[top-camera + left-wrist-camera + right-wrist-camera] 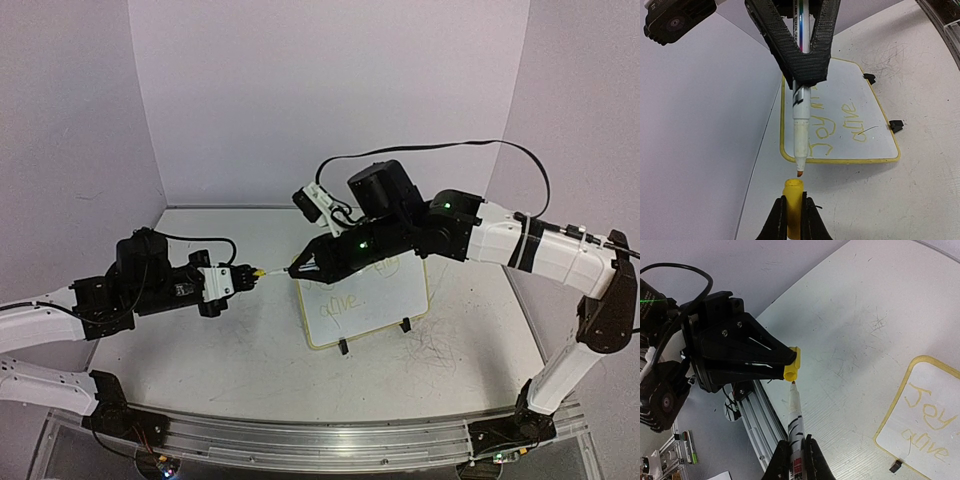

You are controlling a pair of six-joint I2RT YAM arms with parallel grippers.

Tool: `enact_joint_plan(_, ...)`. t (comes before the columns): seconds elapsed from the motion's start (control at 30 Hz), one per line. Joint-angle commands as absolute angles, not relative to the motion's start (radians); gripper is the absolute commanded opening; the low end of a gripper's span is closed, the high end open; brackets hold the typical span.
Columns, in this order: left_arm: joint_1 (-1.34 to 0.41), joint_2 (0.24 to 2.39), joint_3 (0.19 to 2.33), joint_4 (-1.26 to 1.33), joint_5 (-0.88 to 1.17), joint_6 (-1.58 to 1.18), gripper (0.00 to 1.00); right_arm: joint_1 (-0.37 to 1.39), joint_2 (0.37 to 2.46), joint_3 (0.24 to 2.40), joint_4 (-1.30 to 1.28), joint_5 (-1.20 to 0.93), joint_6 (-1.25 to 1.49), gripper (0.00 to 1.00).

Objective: Write a sentence on the whiteboard
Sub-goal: Insert the whiteboard marker without the cap into the pen cap.

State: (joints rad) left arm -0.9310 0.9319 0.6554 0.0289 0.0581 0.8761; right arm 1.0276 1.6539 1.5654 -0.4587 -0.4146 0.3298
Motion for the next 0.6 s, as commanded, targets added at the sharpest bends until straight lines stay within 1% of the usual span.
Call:
enact_joint_plan(0.0, -0.938, 0.939, 0.657, 0.079, 0.046, 0.889, 0.0, 1.04, 1.664, 1.611, -0.435, -0.431, 0.322, 0.0)
enact_joint_plan(0.57, -0.946, 0.938, 0.654, 0.079, 0.045, 0.891, 0.0, 1.041, 1.673, 1.605, -0.412, -0.388, 0.335, 0.0)
